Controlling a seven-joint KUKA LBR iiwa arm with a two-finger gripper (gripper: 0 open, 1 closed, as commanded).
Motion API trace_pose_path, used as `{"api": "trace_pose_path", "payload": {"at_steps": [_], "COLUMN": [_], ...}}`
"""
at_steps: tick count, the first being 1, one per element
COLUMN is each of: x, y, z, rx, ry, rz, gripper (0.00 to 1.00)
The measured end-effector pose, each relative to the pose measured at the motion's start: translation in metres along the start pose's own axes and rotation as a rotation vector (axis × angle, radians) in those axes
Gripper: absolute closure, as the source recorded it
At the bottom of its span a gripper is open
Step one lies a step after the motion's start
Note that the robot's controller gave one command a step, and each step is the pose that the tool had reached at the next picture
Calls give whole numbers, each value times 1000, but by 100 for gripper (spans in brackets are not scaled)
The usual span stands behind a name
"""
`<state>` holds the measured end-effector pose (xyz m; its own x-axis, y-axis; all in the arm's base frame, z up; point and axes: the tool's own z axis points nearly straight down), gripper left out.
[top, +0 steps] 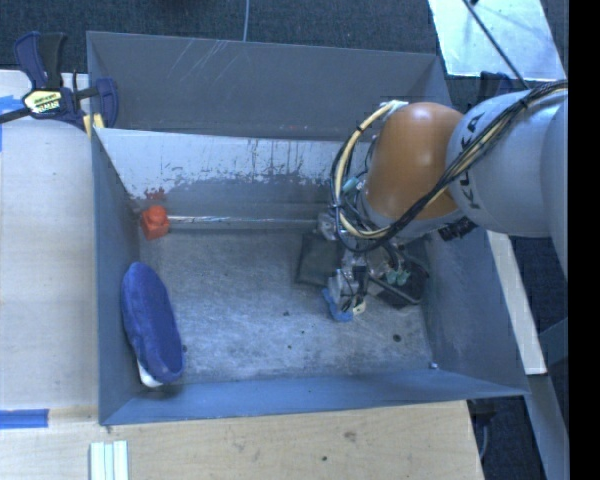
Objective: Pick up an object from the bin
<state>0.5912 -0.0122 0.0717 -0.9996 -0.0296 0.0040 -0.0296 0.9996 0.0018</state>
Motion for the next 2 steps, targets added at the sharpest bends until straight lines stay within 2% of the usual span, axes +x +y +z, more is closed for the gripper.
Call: {"api": "trace_pose_path", "payload": {"at_steps": [1,2], "x": [-2,-37], "y": [0,-57], "z": [-2,-2], "rx": [0,-13], "ry": [-6,-10], "rz": [0,147], "gripper": [100,100]}}
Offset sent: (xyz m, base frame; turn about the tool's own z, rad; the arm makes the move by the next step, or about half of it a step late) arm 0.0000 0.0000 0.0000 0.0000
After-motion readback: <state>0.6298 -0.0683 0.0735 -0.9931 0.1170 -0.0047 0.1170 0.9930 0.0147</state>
